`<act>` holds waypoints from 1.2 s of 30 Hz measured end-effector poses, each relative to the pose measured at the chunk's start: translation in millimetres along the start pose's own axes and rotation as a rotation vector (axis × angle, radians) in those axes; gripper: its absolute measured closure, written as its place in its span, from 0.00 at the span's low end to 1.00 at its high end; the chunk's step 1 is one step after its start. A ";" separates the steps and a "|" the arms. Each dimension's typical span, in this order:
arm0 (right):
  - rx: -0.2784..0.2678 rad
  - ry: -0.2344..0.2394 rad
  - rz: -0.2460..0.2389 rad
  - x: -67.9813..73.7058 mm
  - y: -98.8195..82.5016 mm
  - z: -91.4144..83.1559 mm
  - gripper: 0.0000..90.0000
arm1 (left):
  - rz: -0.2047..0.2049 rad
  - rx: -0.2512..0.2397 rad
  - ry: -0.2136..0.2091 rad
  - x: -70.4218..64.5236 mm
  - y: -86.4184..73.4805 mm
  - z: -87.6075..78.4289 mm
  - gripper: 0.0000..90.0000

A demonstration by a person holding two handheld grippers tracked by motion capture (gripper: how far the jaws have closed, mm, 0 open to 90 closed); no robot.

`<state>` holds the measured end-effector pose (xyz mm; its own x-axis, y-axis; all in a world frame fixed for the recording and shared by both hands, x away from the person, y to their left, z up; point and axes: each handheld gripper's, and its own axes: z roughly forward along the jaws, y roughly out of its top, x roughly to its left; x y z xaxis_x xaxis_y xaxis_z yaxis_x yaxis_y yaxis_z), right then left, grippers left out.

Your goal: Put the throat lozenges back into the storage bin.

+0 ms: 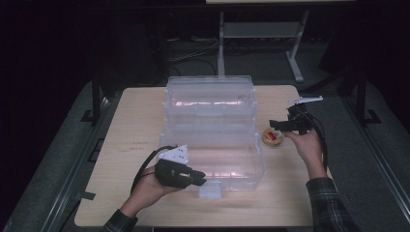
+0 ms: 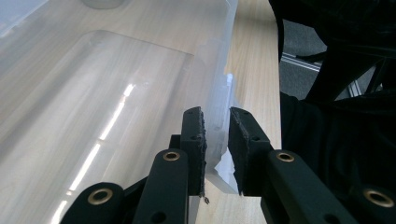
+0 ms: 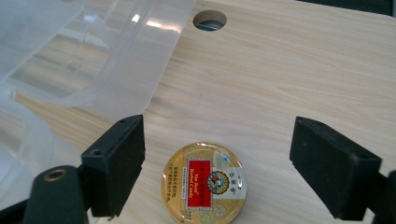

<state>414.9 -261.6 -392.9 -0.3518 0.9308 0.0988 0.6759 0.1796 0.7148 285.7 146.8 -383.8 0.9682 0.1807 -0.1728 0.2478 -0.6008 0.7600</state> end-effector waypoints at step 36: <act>0.081 0.019 -0.059 8.8 -32.4 45.8 0.11 | -0.003 -0.007 -0.004 0.2 -0.9 0.2 0.84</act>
<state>419.5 -244.6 -447.0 -0.4042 0.9119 0.0714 0.7032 0.2599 0.6618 285.7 147.2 -384.6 0.9677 0.1793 -0.1771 0.2501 -0.5953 0.7636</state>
